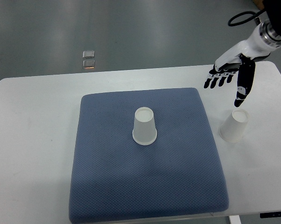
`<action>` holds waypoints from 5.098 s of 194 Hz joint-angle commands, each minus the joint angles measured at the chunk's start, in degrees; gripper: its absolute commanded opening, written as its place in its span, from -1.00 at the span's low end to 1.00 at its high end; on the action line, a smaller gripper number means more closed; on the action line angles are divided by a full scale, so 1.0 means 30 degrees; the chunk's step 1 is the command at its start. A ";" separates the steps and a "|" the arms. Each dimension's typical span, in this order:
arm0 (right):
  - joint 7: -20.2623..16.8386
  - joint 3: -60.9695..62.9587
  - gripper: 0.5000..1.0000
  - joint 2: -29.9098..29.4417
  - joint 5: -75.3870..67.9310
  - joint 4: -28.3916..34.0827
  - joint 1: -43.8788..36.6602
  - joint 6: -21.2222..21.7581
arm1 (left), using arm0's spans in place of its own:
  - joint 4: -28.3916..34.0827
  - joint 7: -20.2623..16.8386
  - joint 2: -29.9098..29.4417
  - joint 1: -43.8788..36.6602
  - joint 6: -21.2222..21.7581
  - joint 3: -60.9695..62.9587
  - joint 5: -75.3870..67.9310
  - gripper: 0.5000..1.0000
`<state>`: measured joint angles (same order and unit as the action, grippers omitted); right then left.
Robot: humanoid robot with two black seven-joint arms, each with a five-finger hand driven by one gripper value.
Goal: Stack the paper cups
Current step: 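Move the right hand over the white paper cup beside the pad, then lower the right hand and close its fingers around the white cup, then lift the grasped white cup up off the table with the right hand, then carry the cup over the cup on the pad and lower it on top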
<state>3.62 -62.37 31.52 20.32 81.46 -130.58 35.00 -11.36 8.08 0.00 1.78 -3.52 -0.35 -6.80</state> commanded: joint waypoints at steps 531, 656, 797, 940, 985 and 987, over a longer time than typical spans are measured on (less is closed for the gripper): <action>-0.2730 -0.0539 0.33 -0.2188 -0.0444 -0.2485 1.1652 -1.2428 | -0.0051 0.0031 0.0000 -0.0126 0.0030 -0.0058 0.0010 1.00; -0.2700 -0.0802 -0.07 -0.1162 -0.0415 -0.1489 0.8166 -1.0172 | -0.0051 0.0031 0.0000 -0.0126 0.0030 -0.0058 0.0010 1.00; -0.2700 -0.2267 -0.05 0.0332 0.0640 -0.1138 -0.3289 -0.1120 | -0.0198 0.0031 0.0000 -0.0097 0.0030 0.0000 0.0010 1.00; -0.2700 0.2098 0.00 -0.8076 -0.3726 -0.1518 -0.4227 -0.1383 | -0.0139 0.0002 0.0000 -0.0097 0.0030 -0.0058 0.0010 1.00; -0.2700 0.2742 0.00 -0.9599 -0.4341 -0.2514 -0.2792 -0.2203 | -0.0022 0.0002 0.0000 -0.0097 0.0030 -0.0058 0.0010 1.00; -0.2700 0.2743 0.00 -0.9600 -0.4341 -0.2515 -0.2791 -0.2204 | -0.0022 0.0002 0.0000 -0.0097 0.0030 -0.0058 0.0010 1.00</action>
<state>-4.48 -55.44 4.18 8.07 74.80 -140.36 29.52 -11.64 8.08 0.00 1.49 -3.42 -0.52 -6.77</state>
